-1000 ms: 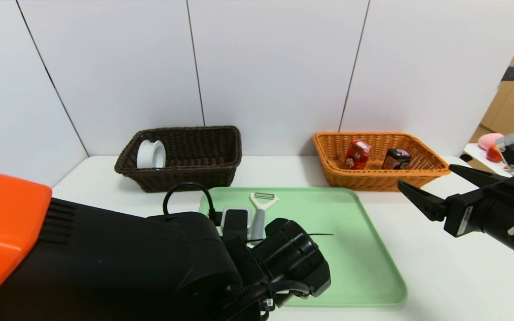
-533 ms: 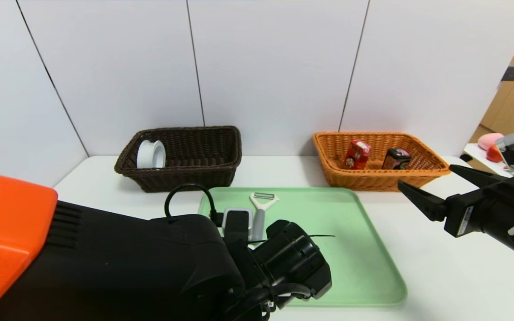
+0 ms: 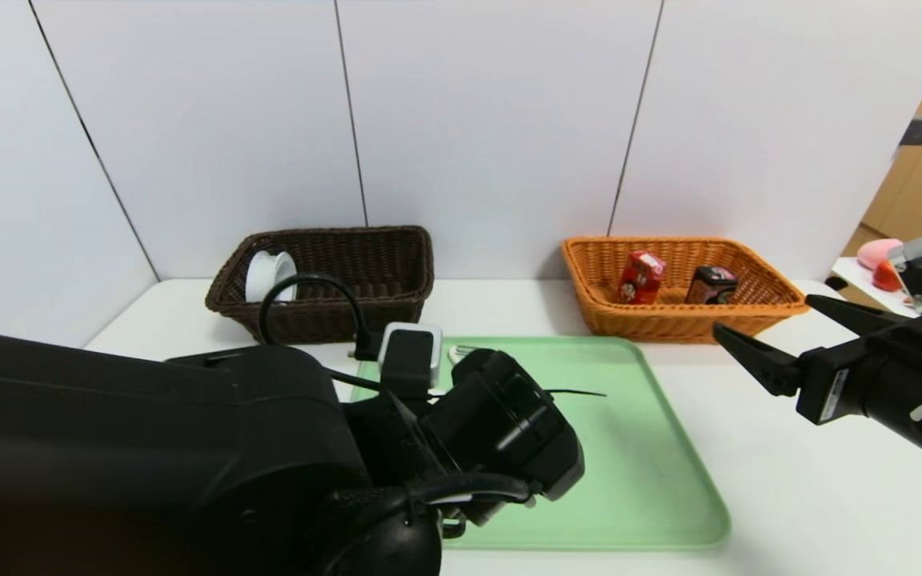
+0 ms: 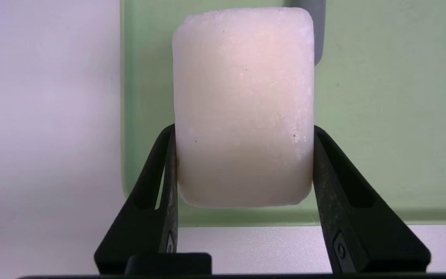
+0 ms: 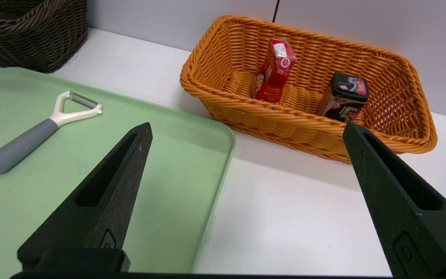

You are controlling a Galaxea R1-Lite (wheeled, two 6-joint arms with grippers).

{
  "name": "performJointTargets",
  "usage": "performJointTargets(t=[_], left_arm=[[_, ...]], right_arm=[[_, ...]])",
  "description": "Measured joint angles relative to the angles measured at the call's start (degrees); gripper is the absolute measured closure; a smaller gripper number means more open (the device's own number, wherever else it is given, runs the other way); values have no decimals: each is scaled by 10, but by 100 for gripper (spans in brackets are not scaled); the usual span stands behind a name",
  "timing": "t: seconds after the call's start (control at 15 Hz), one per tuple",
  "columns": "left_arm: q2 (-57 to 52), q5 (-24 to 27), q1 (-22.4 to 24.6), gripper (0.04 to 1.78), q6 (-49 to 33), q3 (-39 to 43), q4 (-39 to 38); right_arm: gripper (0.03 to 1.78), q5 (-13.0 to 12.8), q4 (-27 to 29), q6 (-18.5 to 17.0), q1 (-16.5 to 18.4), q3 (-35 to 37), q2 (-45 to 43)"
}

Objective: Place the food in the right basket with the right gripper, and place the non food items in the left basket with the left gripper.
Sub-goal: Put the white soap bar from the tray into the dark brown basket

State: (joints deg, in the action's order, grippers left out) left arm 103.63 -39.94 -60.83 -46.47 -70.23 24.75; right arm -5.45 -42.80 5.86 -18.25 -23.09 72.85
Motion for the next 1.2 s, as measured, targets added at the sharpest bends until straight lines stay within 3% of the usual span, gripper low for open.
performJointTargets(t=[0.2, 0.4, 0.67, 0.8, 1.0, 1.2], left_arm=[[-36, -19, 34, 84, 85, 0, -92], [-52, -7, 124, 84, 246, 1, -259], [-20, 107, 316, 85, 515, 2, -537], [31, 159, 390, 85, 602, -22, -625], [110, 186, 460, 85, 630, -64, -661], [160, 187, 474, 85, 608, -74, -660]], right_arm=[[11, 0, 0, 0, 0, 2, 5], [11, 0, 0, 0, 0, 2, 10], [11, 0, 0, -1, 0, 3, 12], [11, 0, -1, -1, 0, 6, 12], [11, 0, 0, -1, 0, 8, 12], [11, 0, 0, -5, 2, 11, 11]])
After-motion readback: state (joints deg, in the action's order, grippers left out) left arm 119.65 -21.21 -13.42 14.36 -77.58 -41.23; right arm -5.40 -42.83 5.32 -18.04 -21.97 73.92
